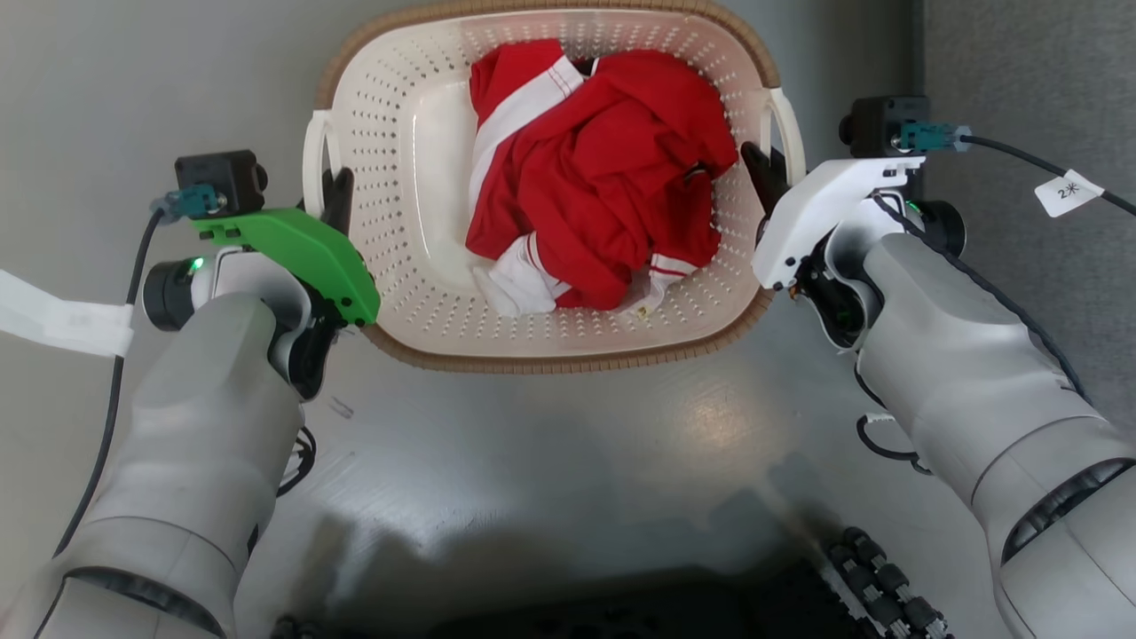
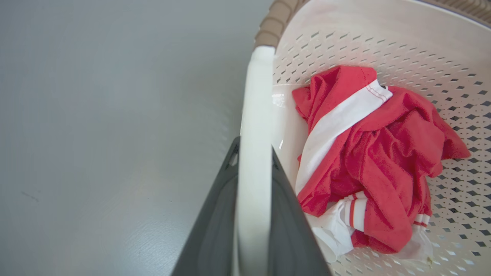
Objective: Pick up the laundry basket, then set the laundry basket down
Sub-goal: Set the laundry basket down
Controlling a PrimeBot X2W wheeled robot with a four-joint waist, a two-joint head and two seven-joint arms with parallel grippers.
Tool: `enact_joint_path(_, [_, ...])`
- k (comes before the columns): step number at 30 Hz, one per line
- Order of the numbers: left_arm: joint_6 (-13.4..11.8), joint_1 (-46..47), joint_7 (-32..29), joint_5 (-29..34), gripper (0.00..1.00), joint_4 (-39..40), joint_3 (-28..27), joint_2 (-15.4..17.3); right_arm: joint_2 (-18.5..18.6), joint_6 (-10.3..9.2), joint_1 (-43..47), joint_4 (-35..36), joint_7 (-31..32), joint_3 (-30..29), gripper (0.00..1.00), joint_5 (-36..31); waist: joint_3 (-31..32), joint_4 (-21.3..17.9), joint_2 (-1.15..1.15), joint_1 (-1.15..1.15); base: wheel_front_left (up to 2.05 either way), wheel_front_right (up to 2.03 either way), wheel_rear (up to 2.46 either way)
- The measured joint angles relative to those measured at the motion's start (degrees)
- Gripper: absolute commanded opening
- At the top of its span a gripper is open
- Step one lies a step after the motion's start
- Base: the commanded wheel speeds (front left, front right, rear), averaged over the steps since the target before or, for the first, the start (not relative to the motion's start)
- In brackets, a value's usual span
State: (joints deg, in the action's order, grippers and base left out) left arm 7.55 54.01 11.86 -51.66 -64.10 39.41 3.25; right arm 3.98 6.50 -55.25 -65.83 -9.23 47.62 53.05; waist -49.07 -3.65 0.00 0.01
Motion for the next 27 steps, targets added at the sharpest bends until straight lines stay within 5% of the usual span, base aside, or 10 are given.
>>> enact_joint_path(17, [0.01, 1.33, 1.31, 0.01, 0.00, 0.10, 1.01, -0.03, 0.03, 0.02, -0.79, -0.62, -2.83, 0.11, 0.00, -0.07, -3.35, 0.70, 0.00, -0.01, 0.00, 0.00, 0.00])
enact_joint_path(18, [0.00, 1.33, 1.31, 0.01, 0.00, 0.10, 1.10, -0.05, 0.01, 0.03, -0.79, -0.79, -2.85, 0.05, 0.09, -0.07, -3.39, 0.70, 0.00, -0.01, 0.00, 0.00, 0.00])
enact_joint_path(20, [0.00, 1.33, 1.31, 0.00, 0.72, 0.09, 1.29, -0.13, -0.05, 0.04, -0.80, -1.23, -2.89, -0.15, 0.62, -0.04, -3.46, 0.69, 0.00, -0.01, 0.00, 0.00, 0.00])
enact_joint_path(21, [0.00, 1.33, 1.32, -0.01, 1.00, 0.09, 1.32, -0.13, -0.08, 0.40, -0.81, -1.46, -2.92, -0.31, 1.00, 0.02, -3.49, 0.68, 0.00, -0.01, 0.00, 0.00, 0.00])
enact_joint_path(27, [0.00, 1.42, 1.40, -0.19, 1.00, 0.10, 1.40, -0.07, -0.12, 0.62, -0.93, -2.75, -3.36, -0.77, 1.00, 0.40, -3.51, 0.60, 0.00, 0.00, 0.00, 0.00, 0.00])
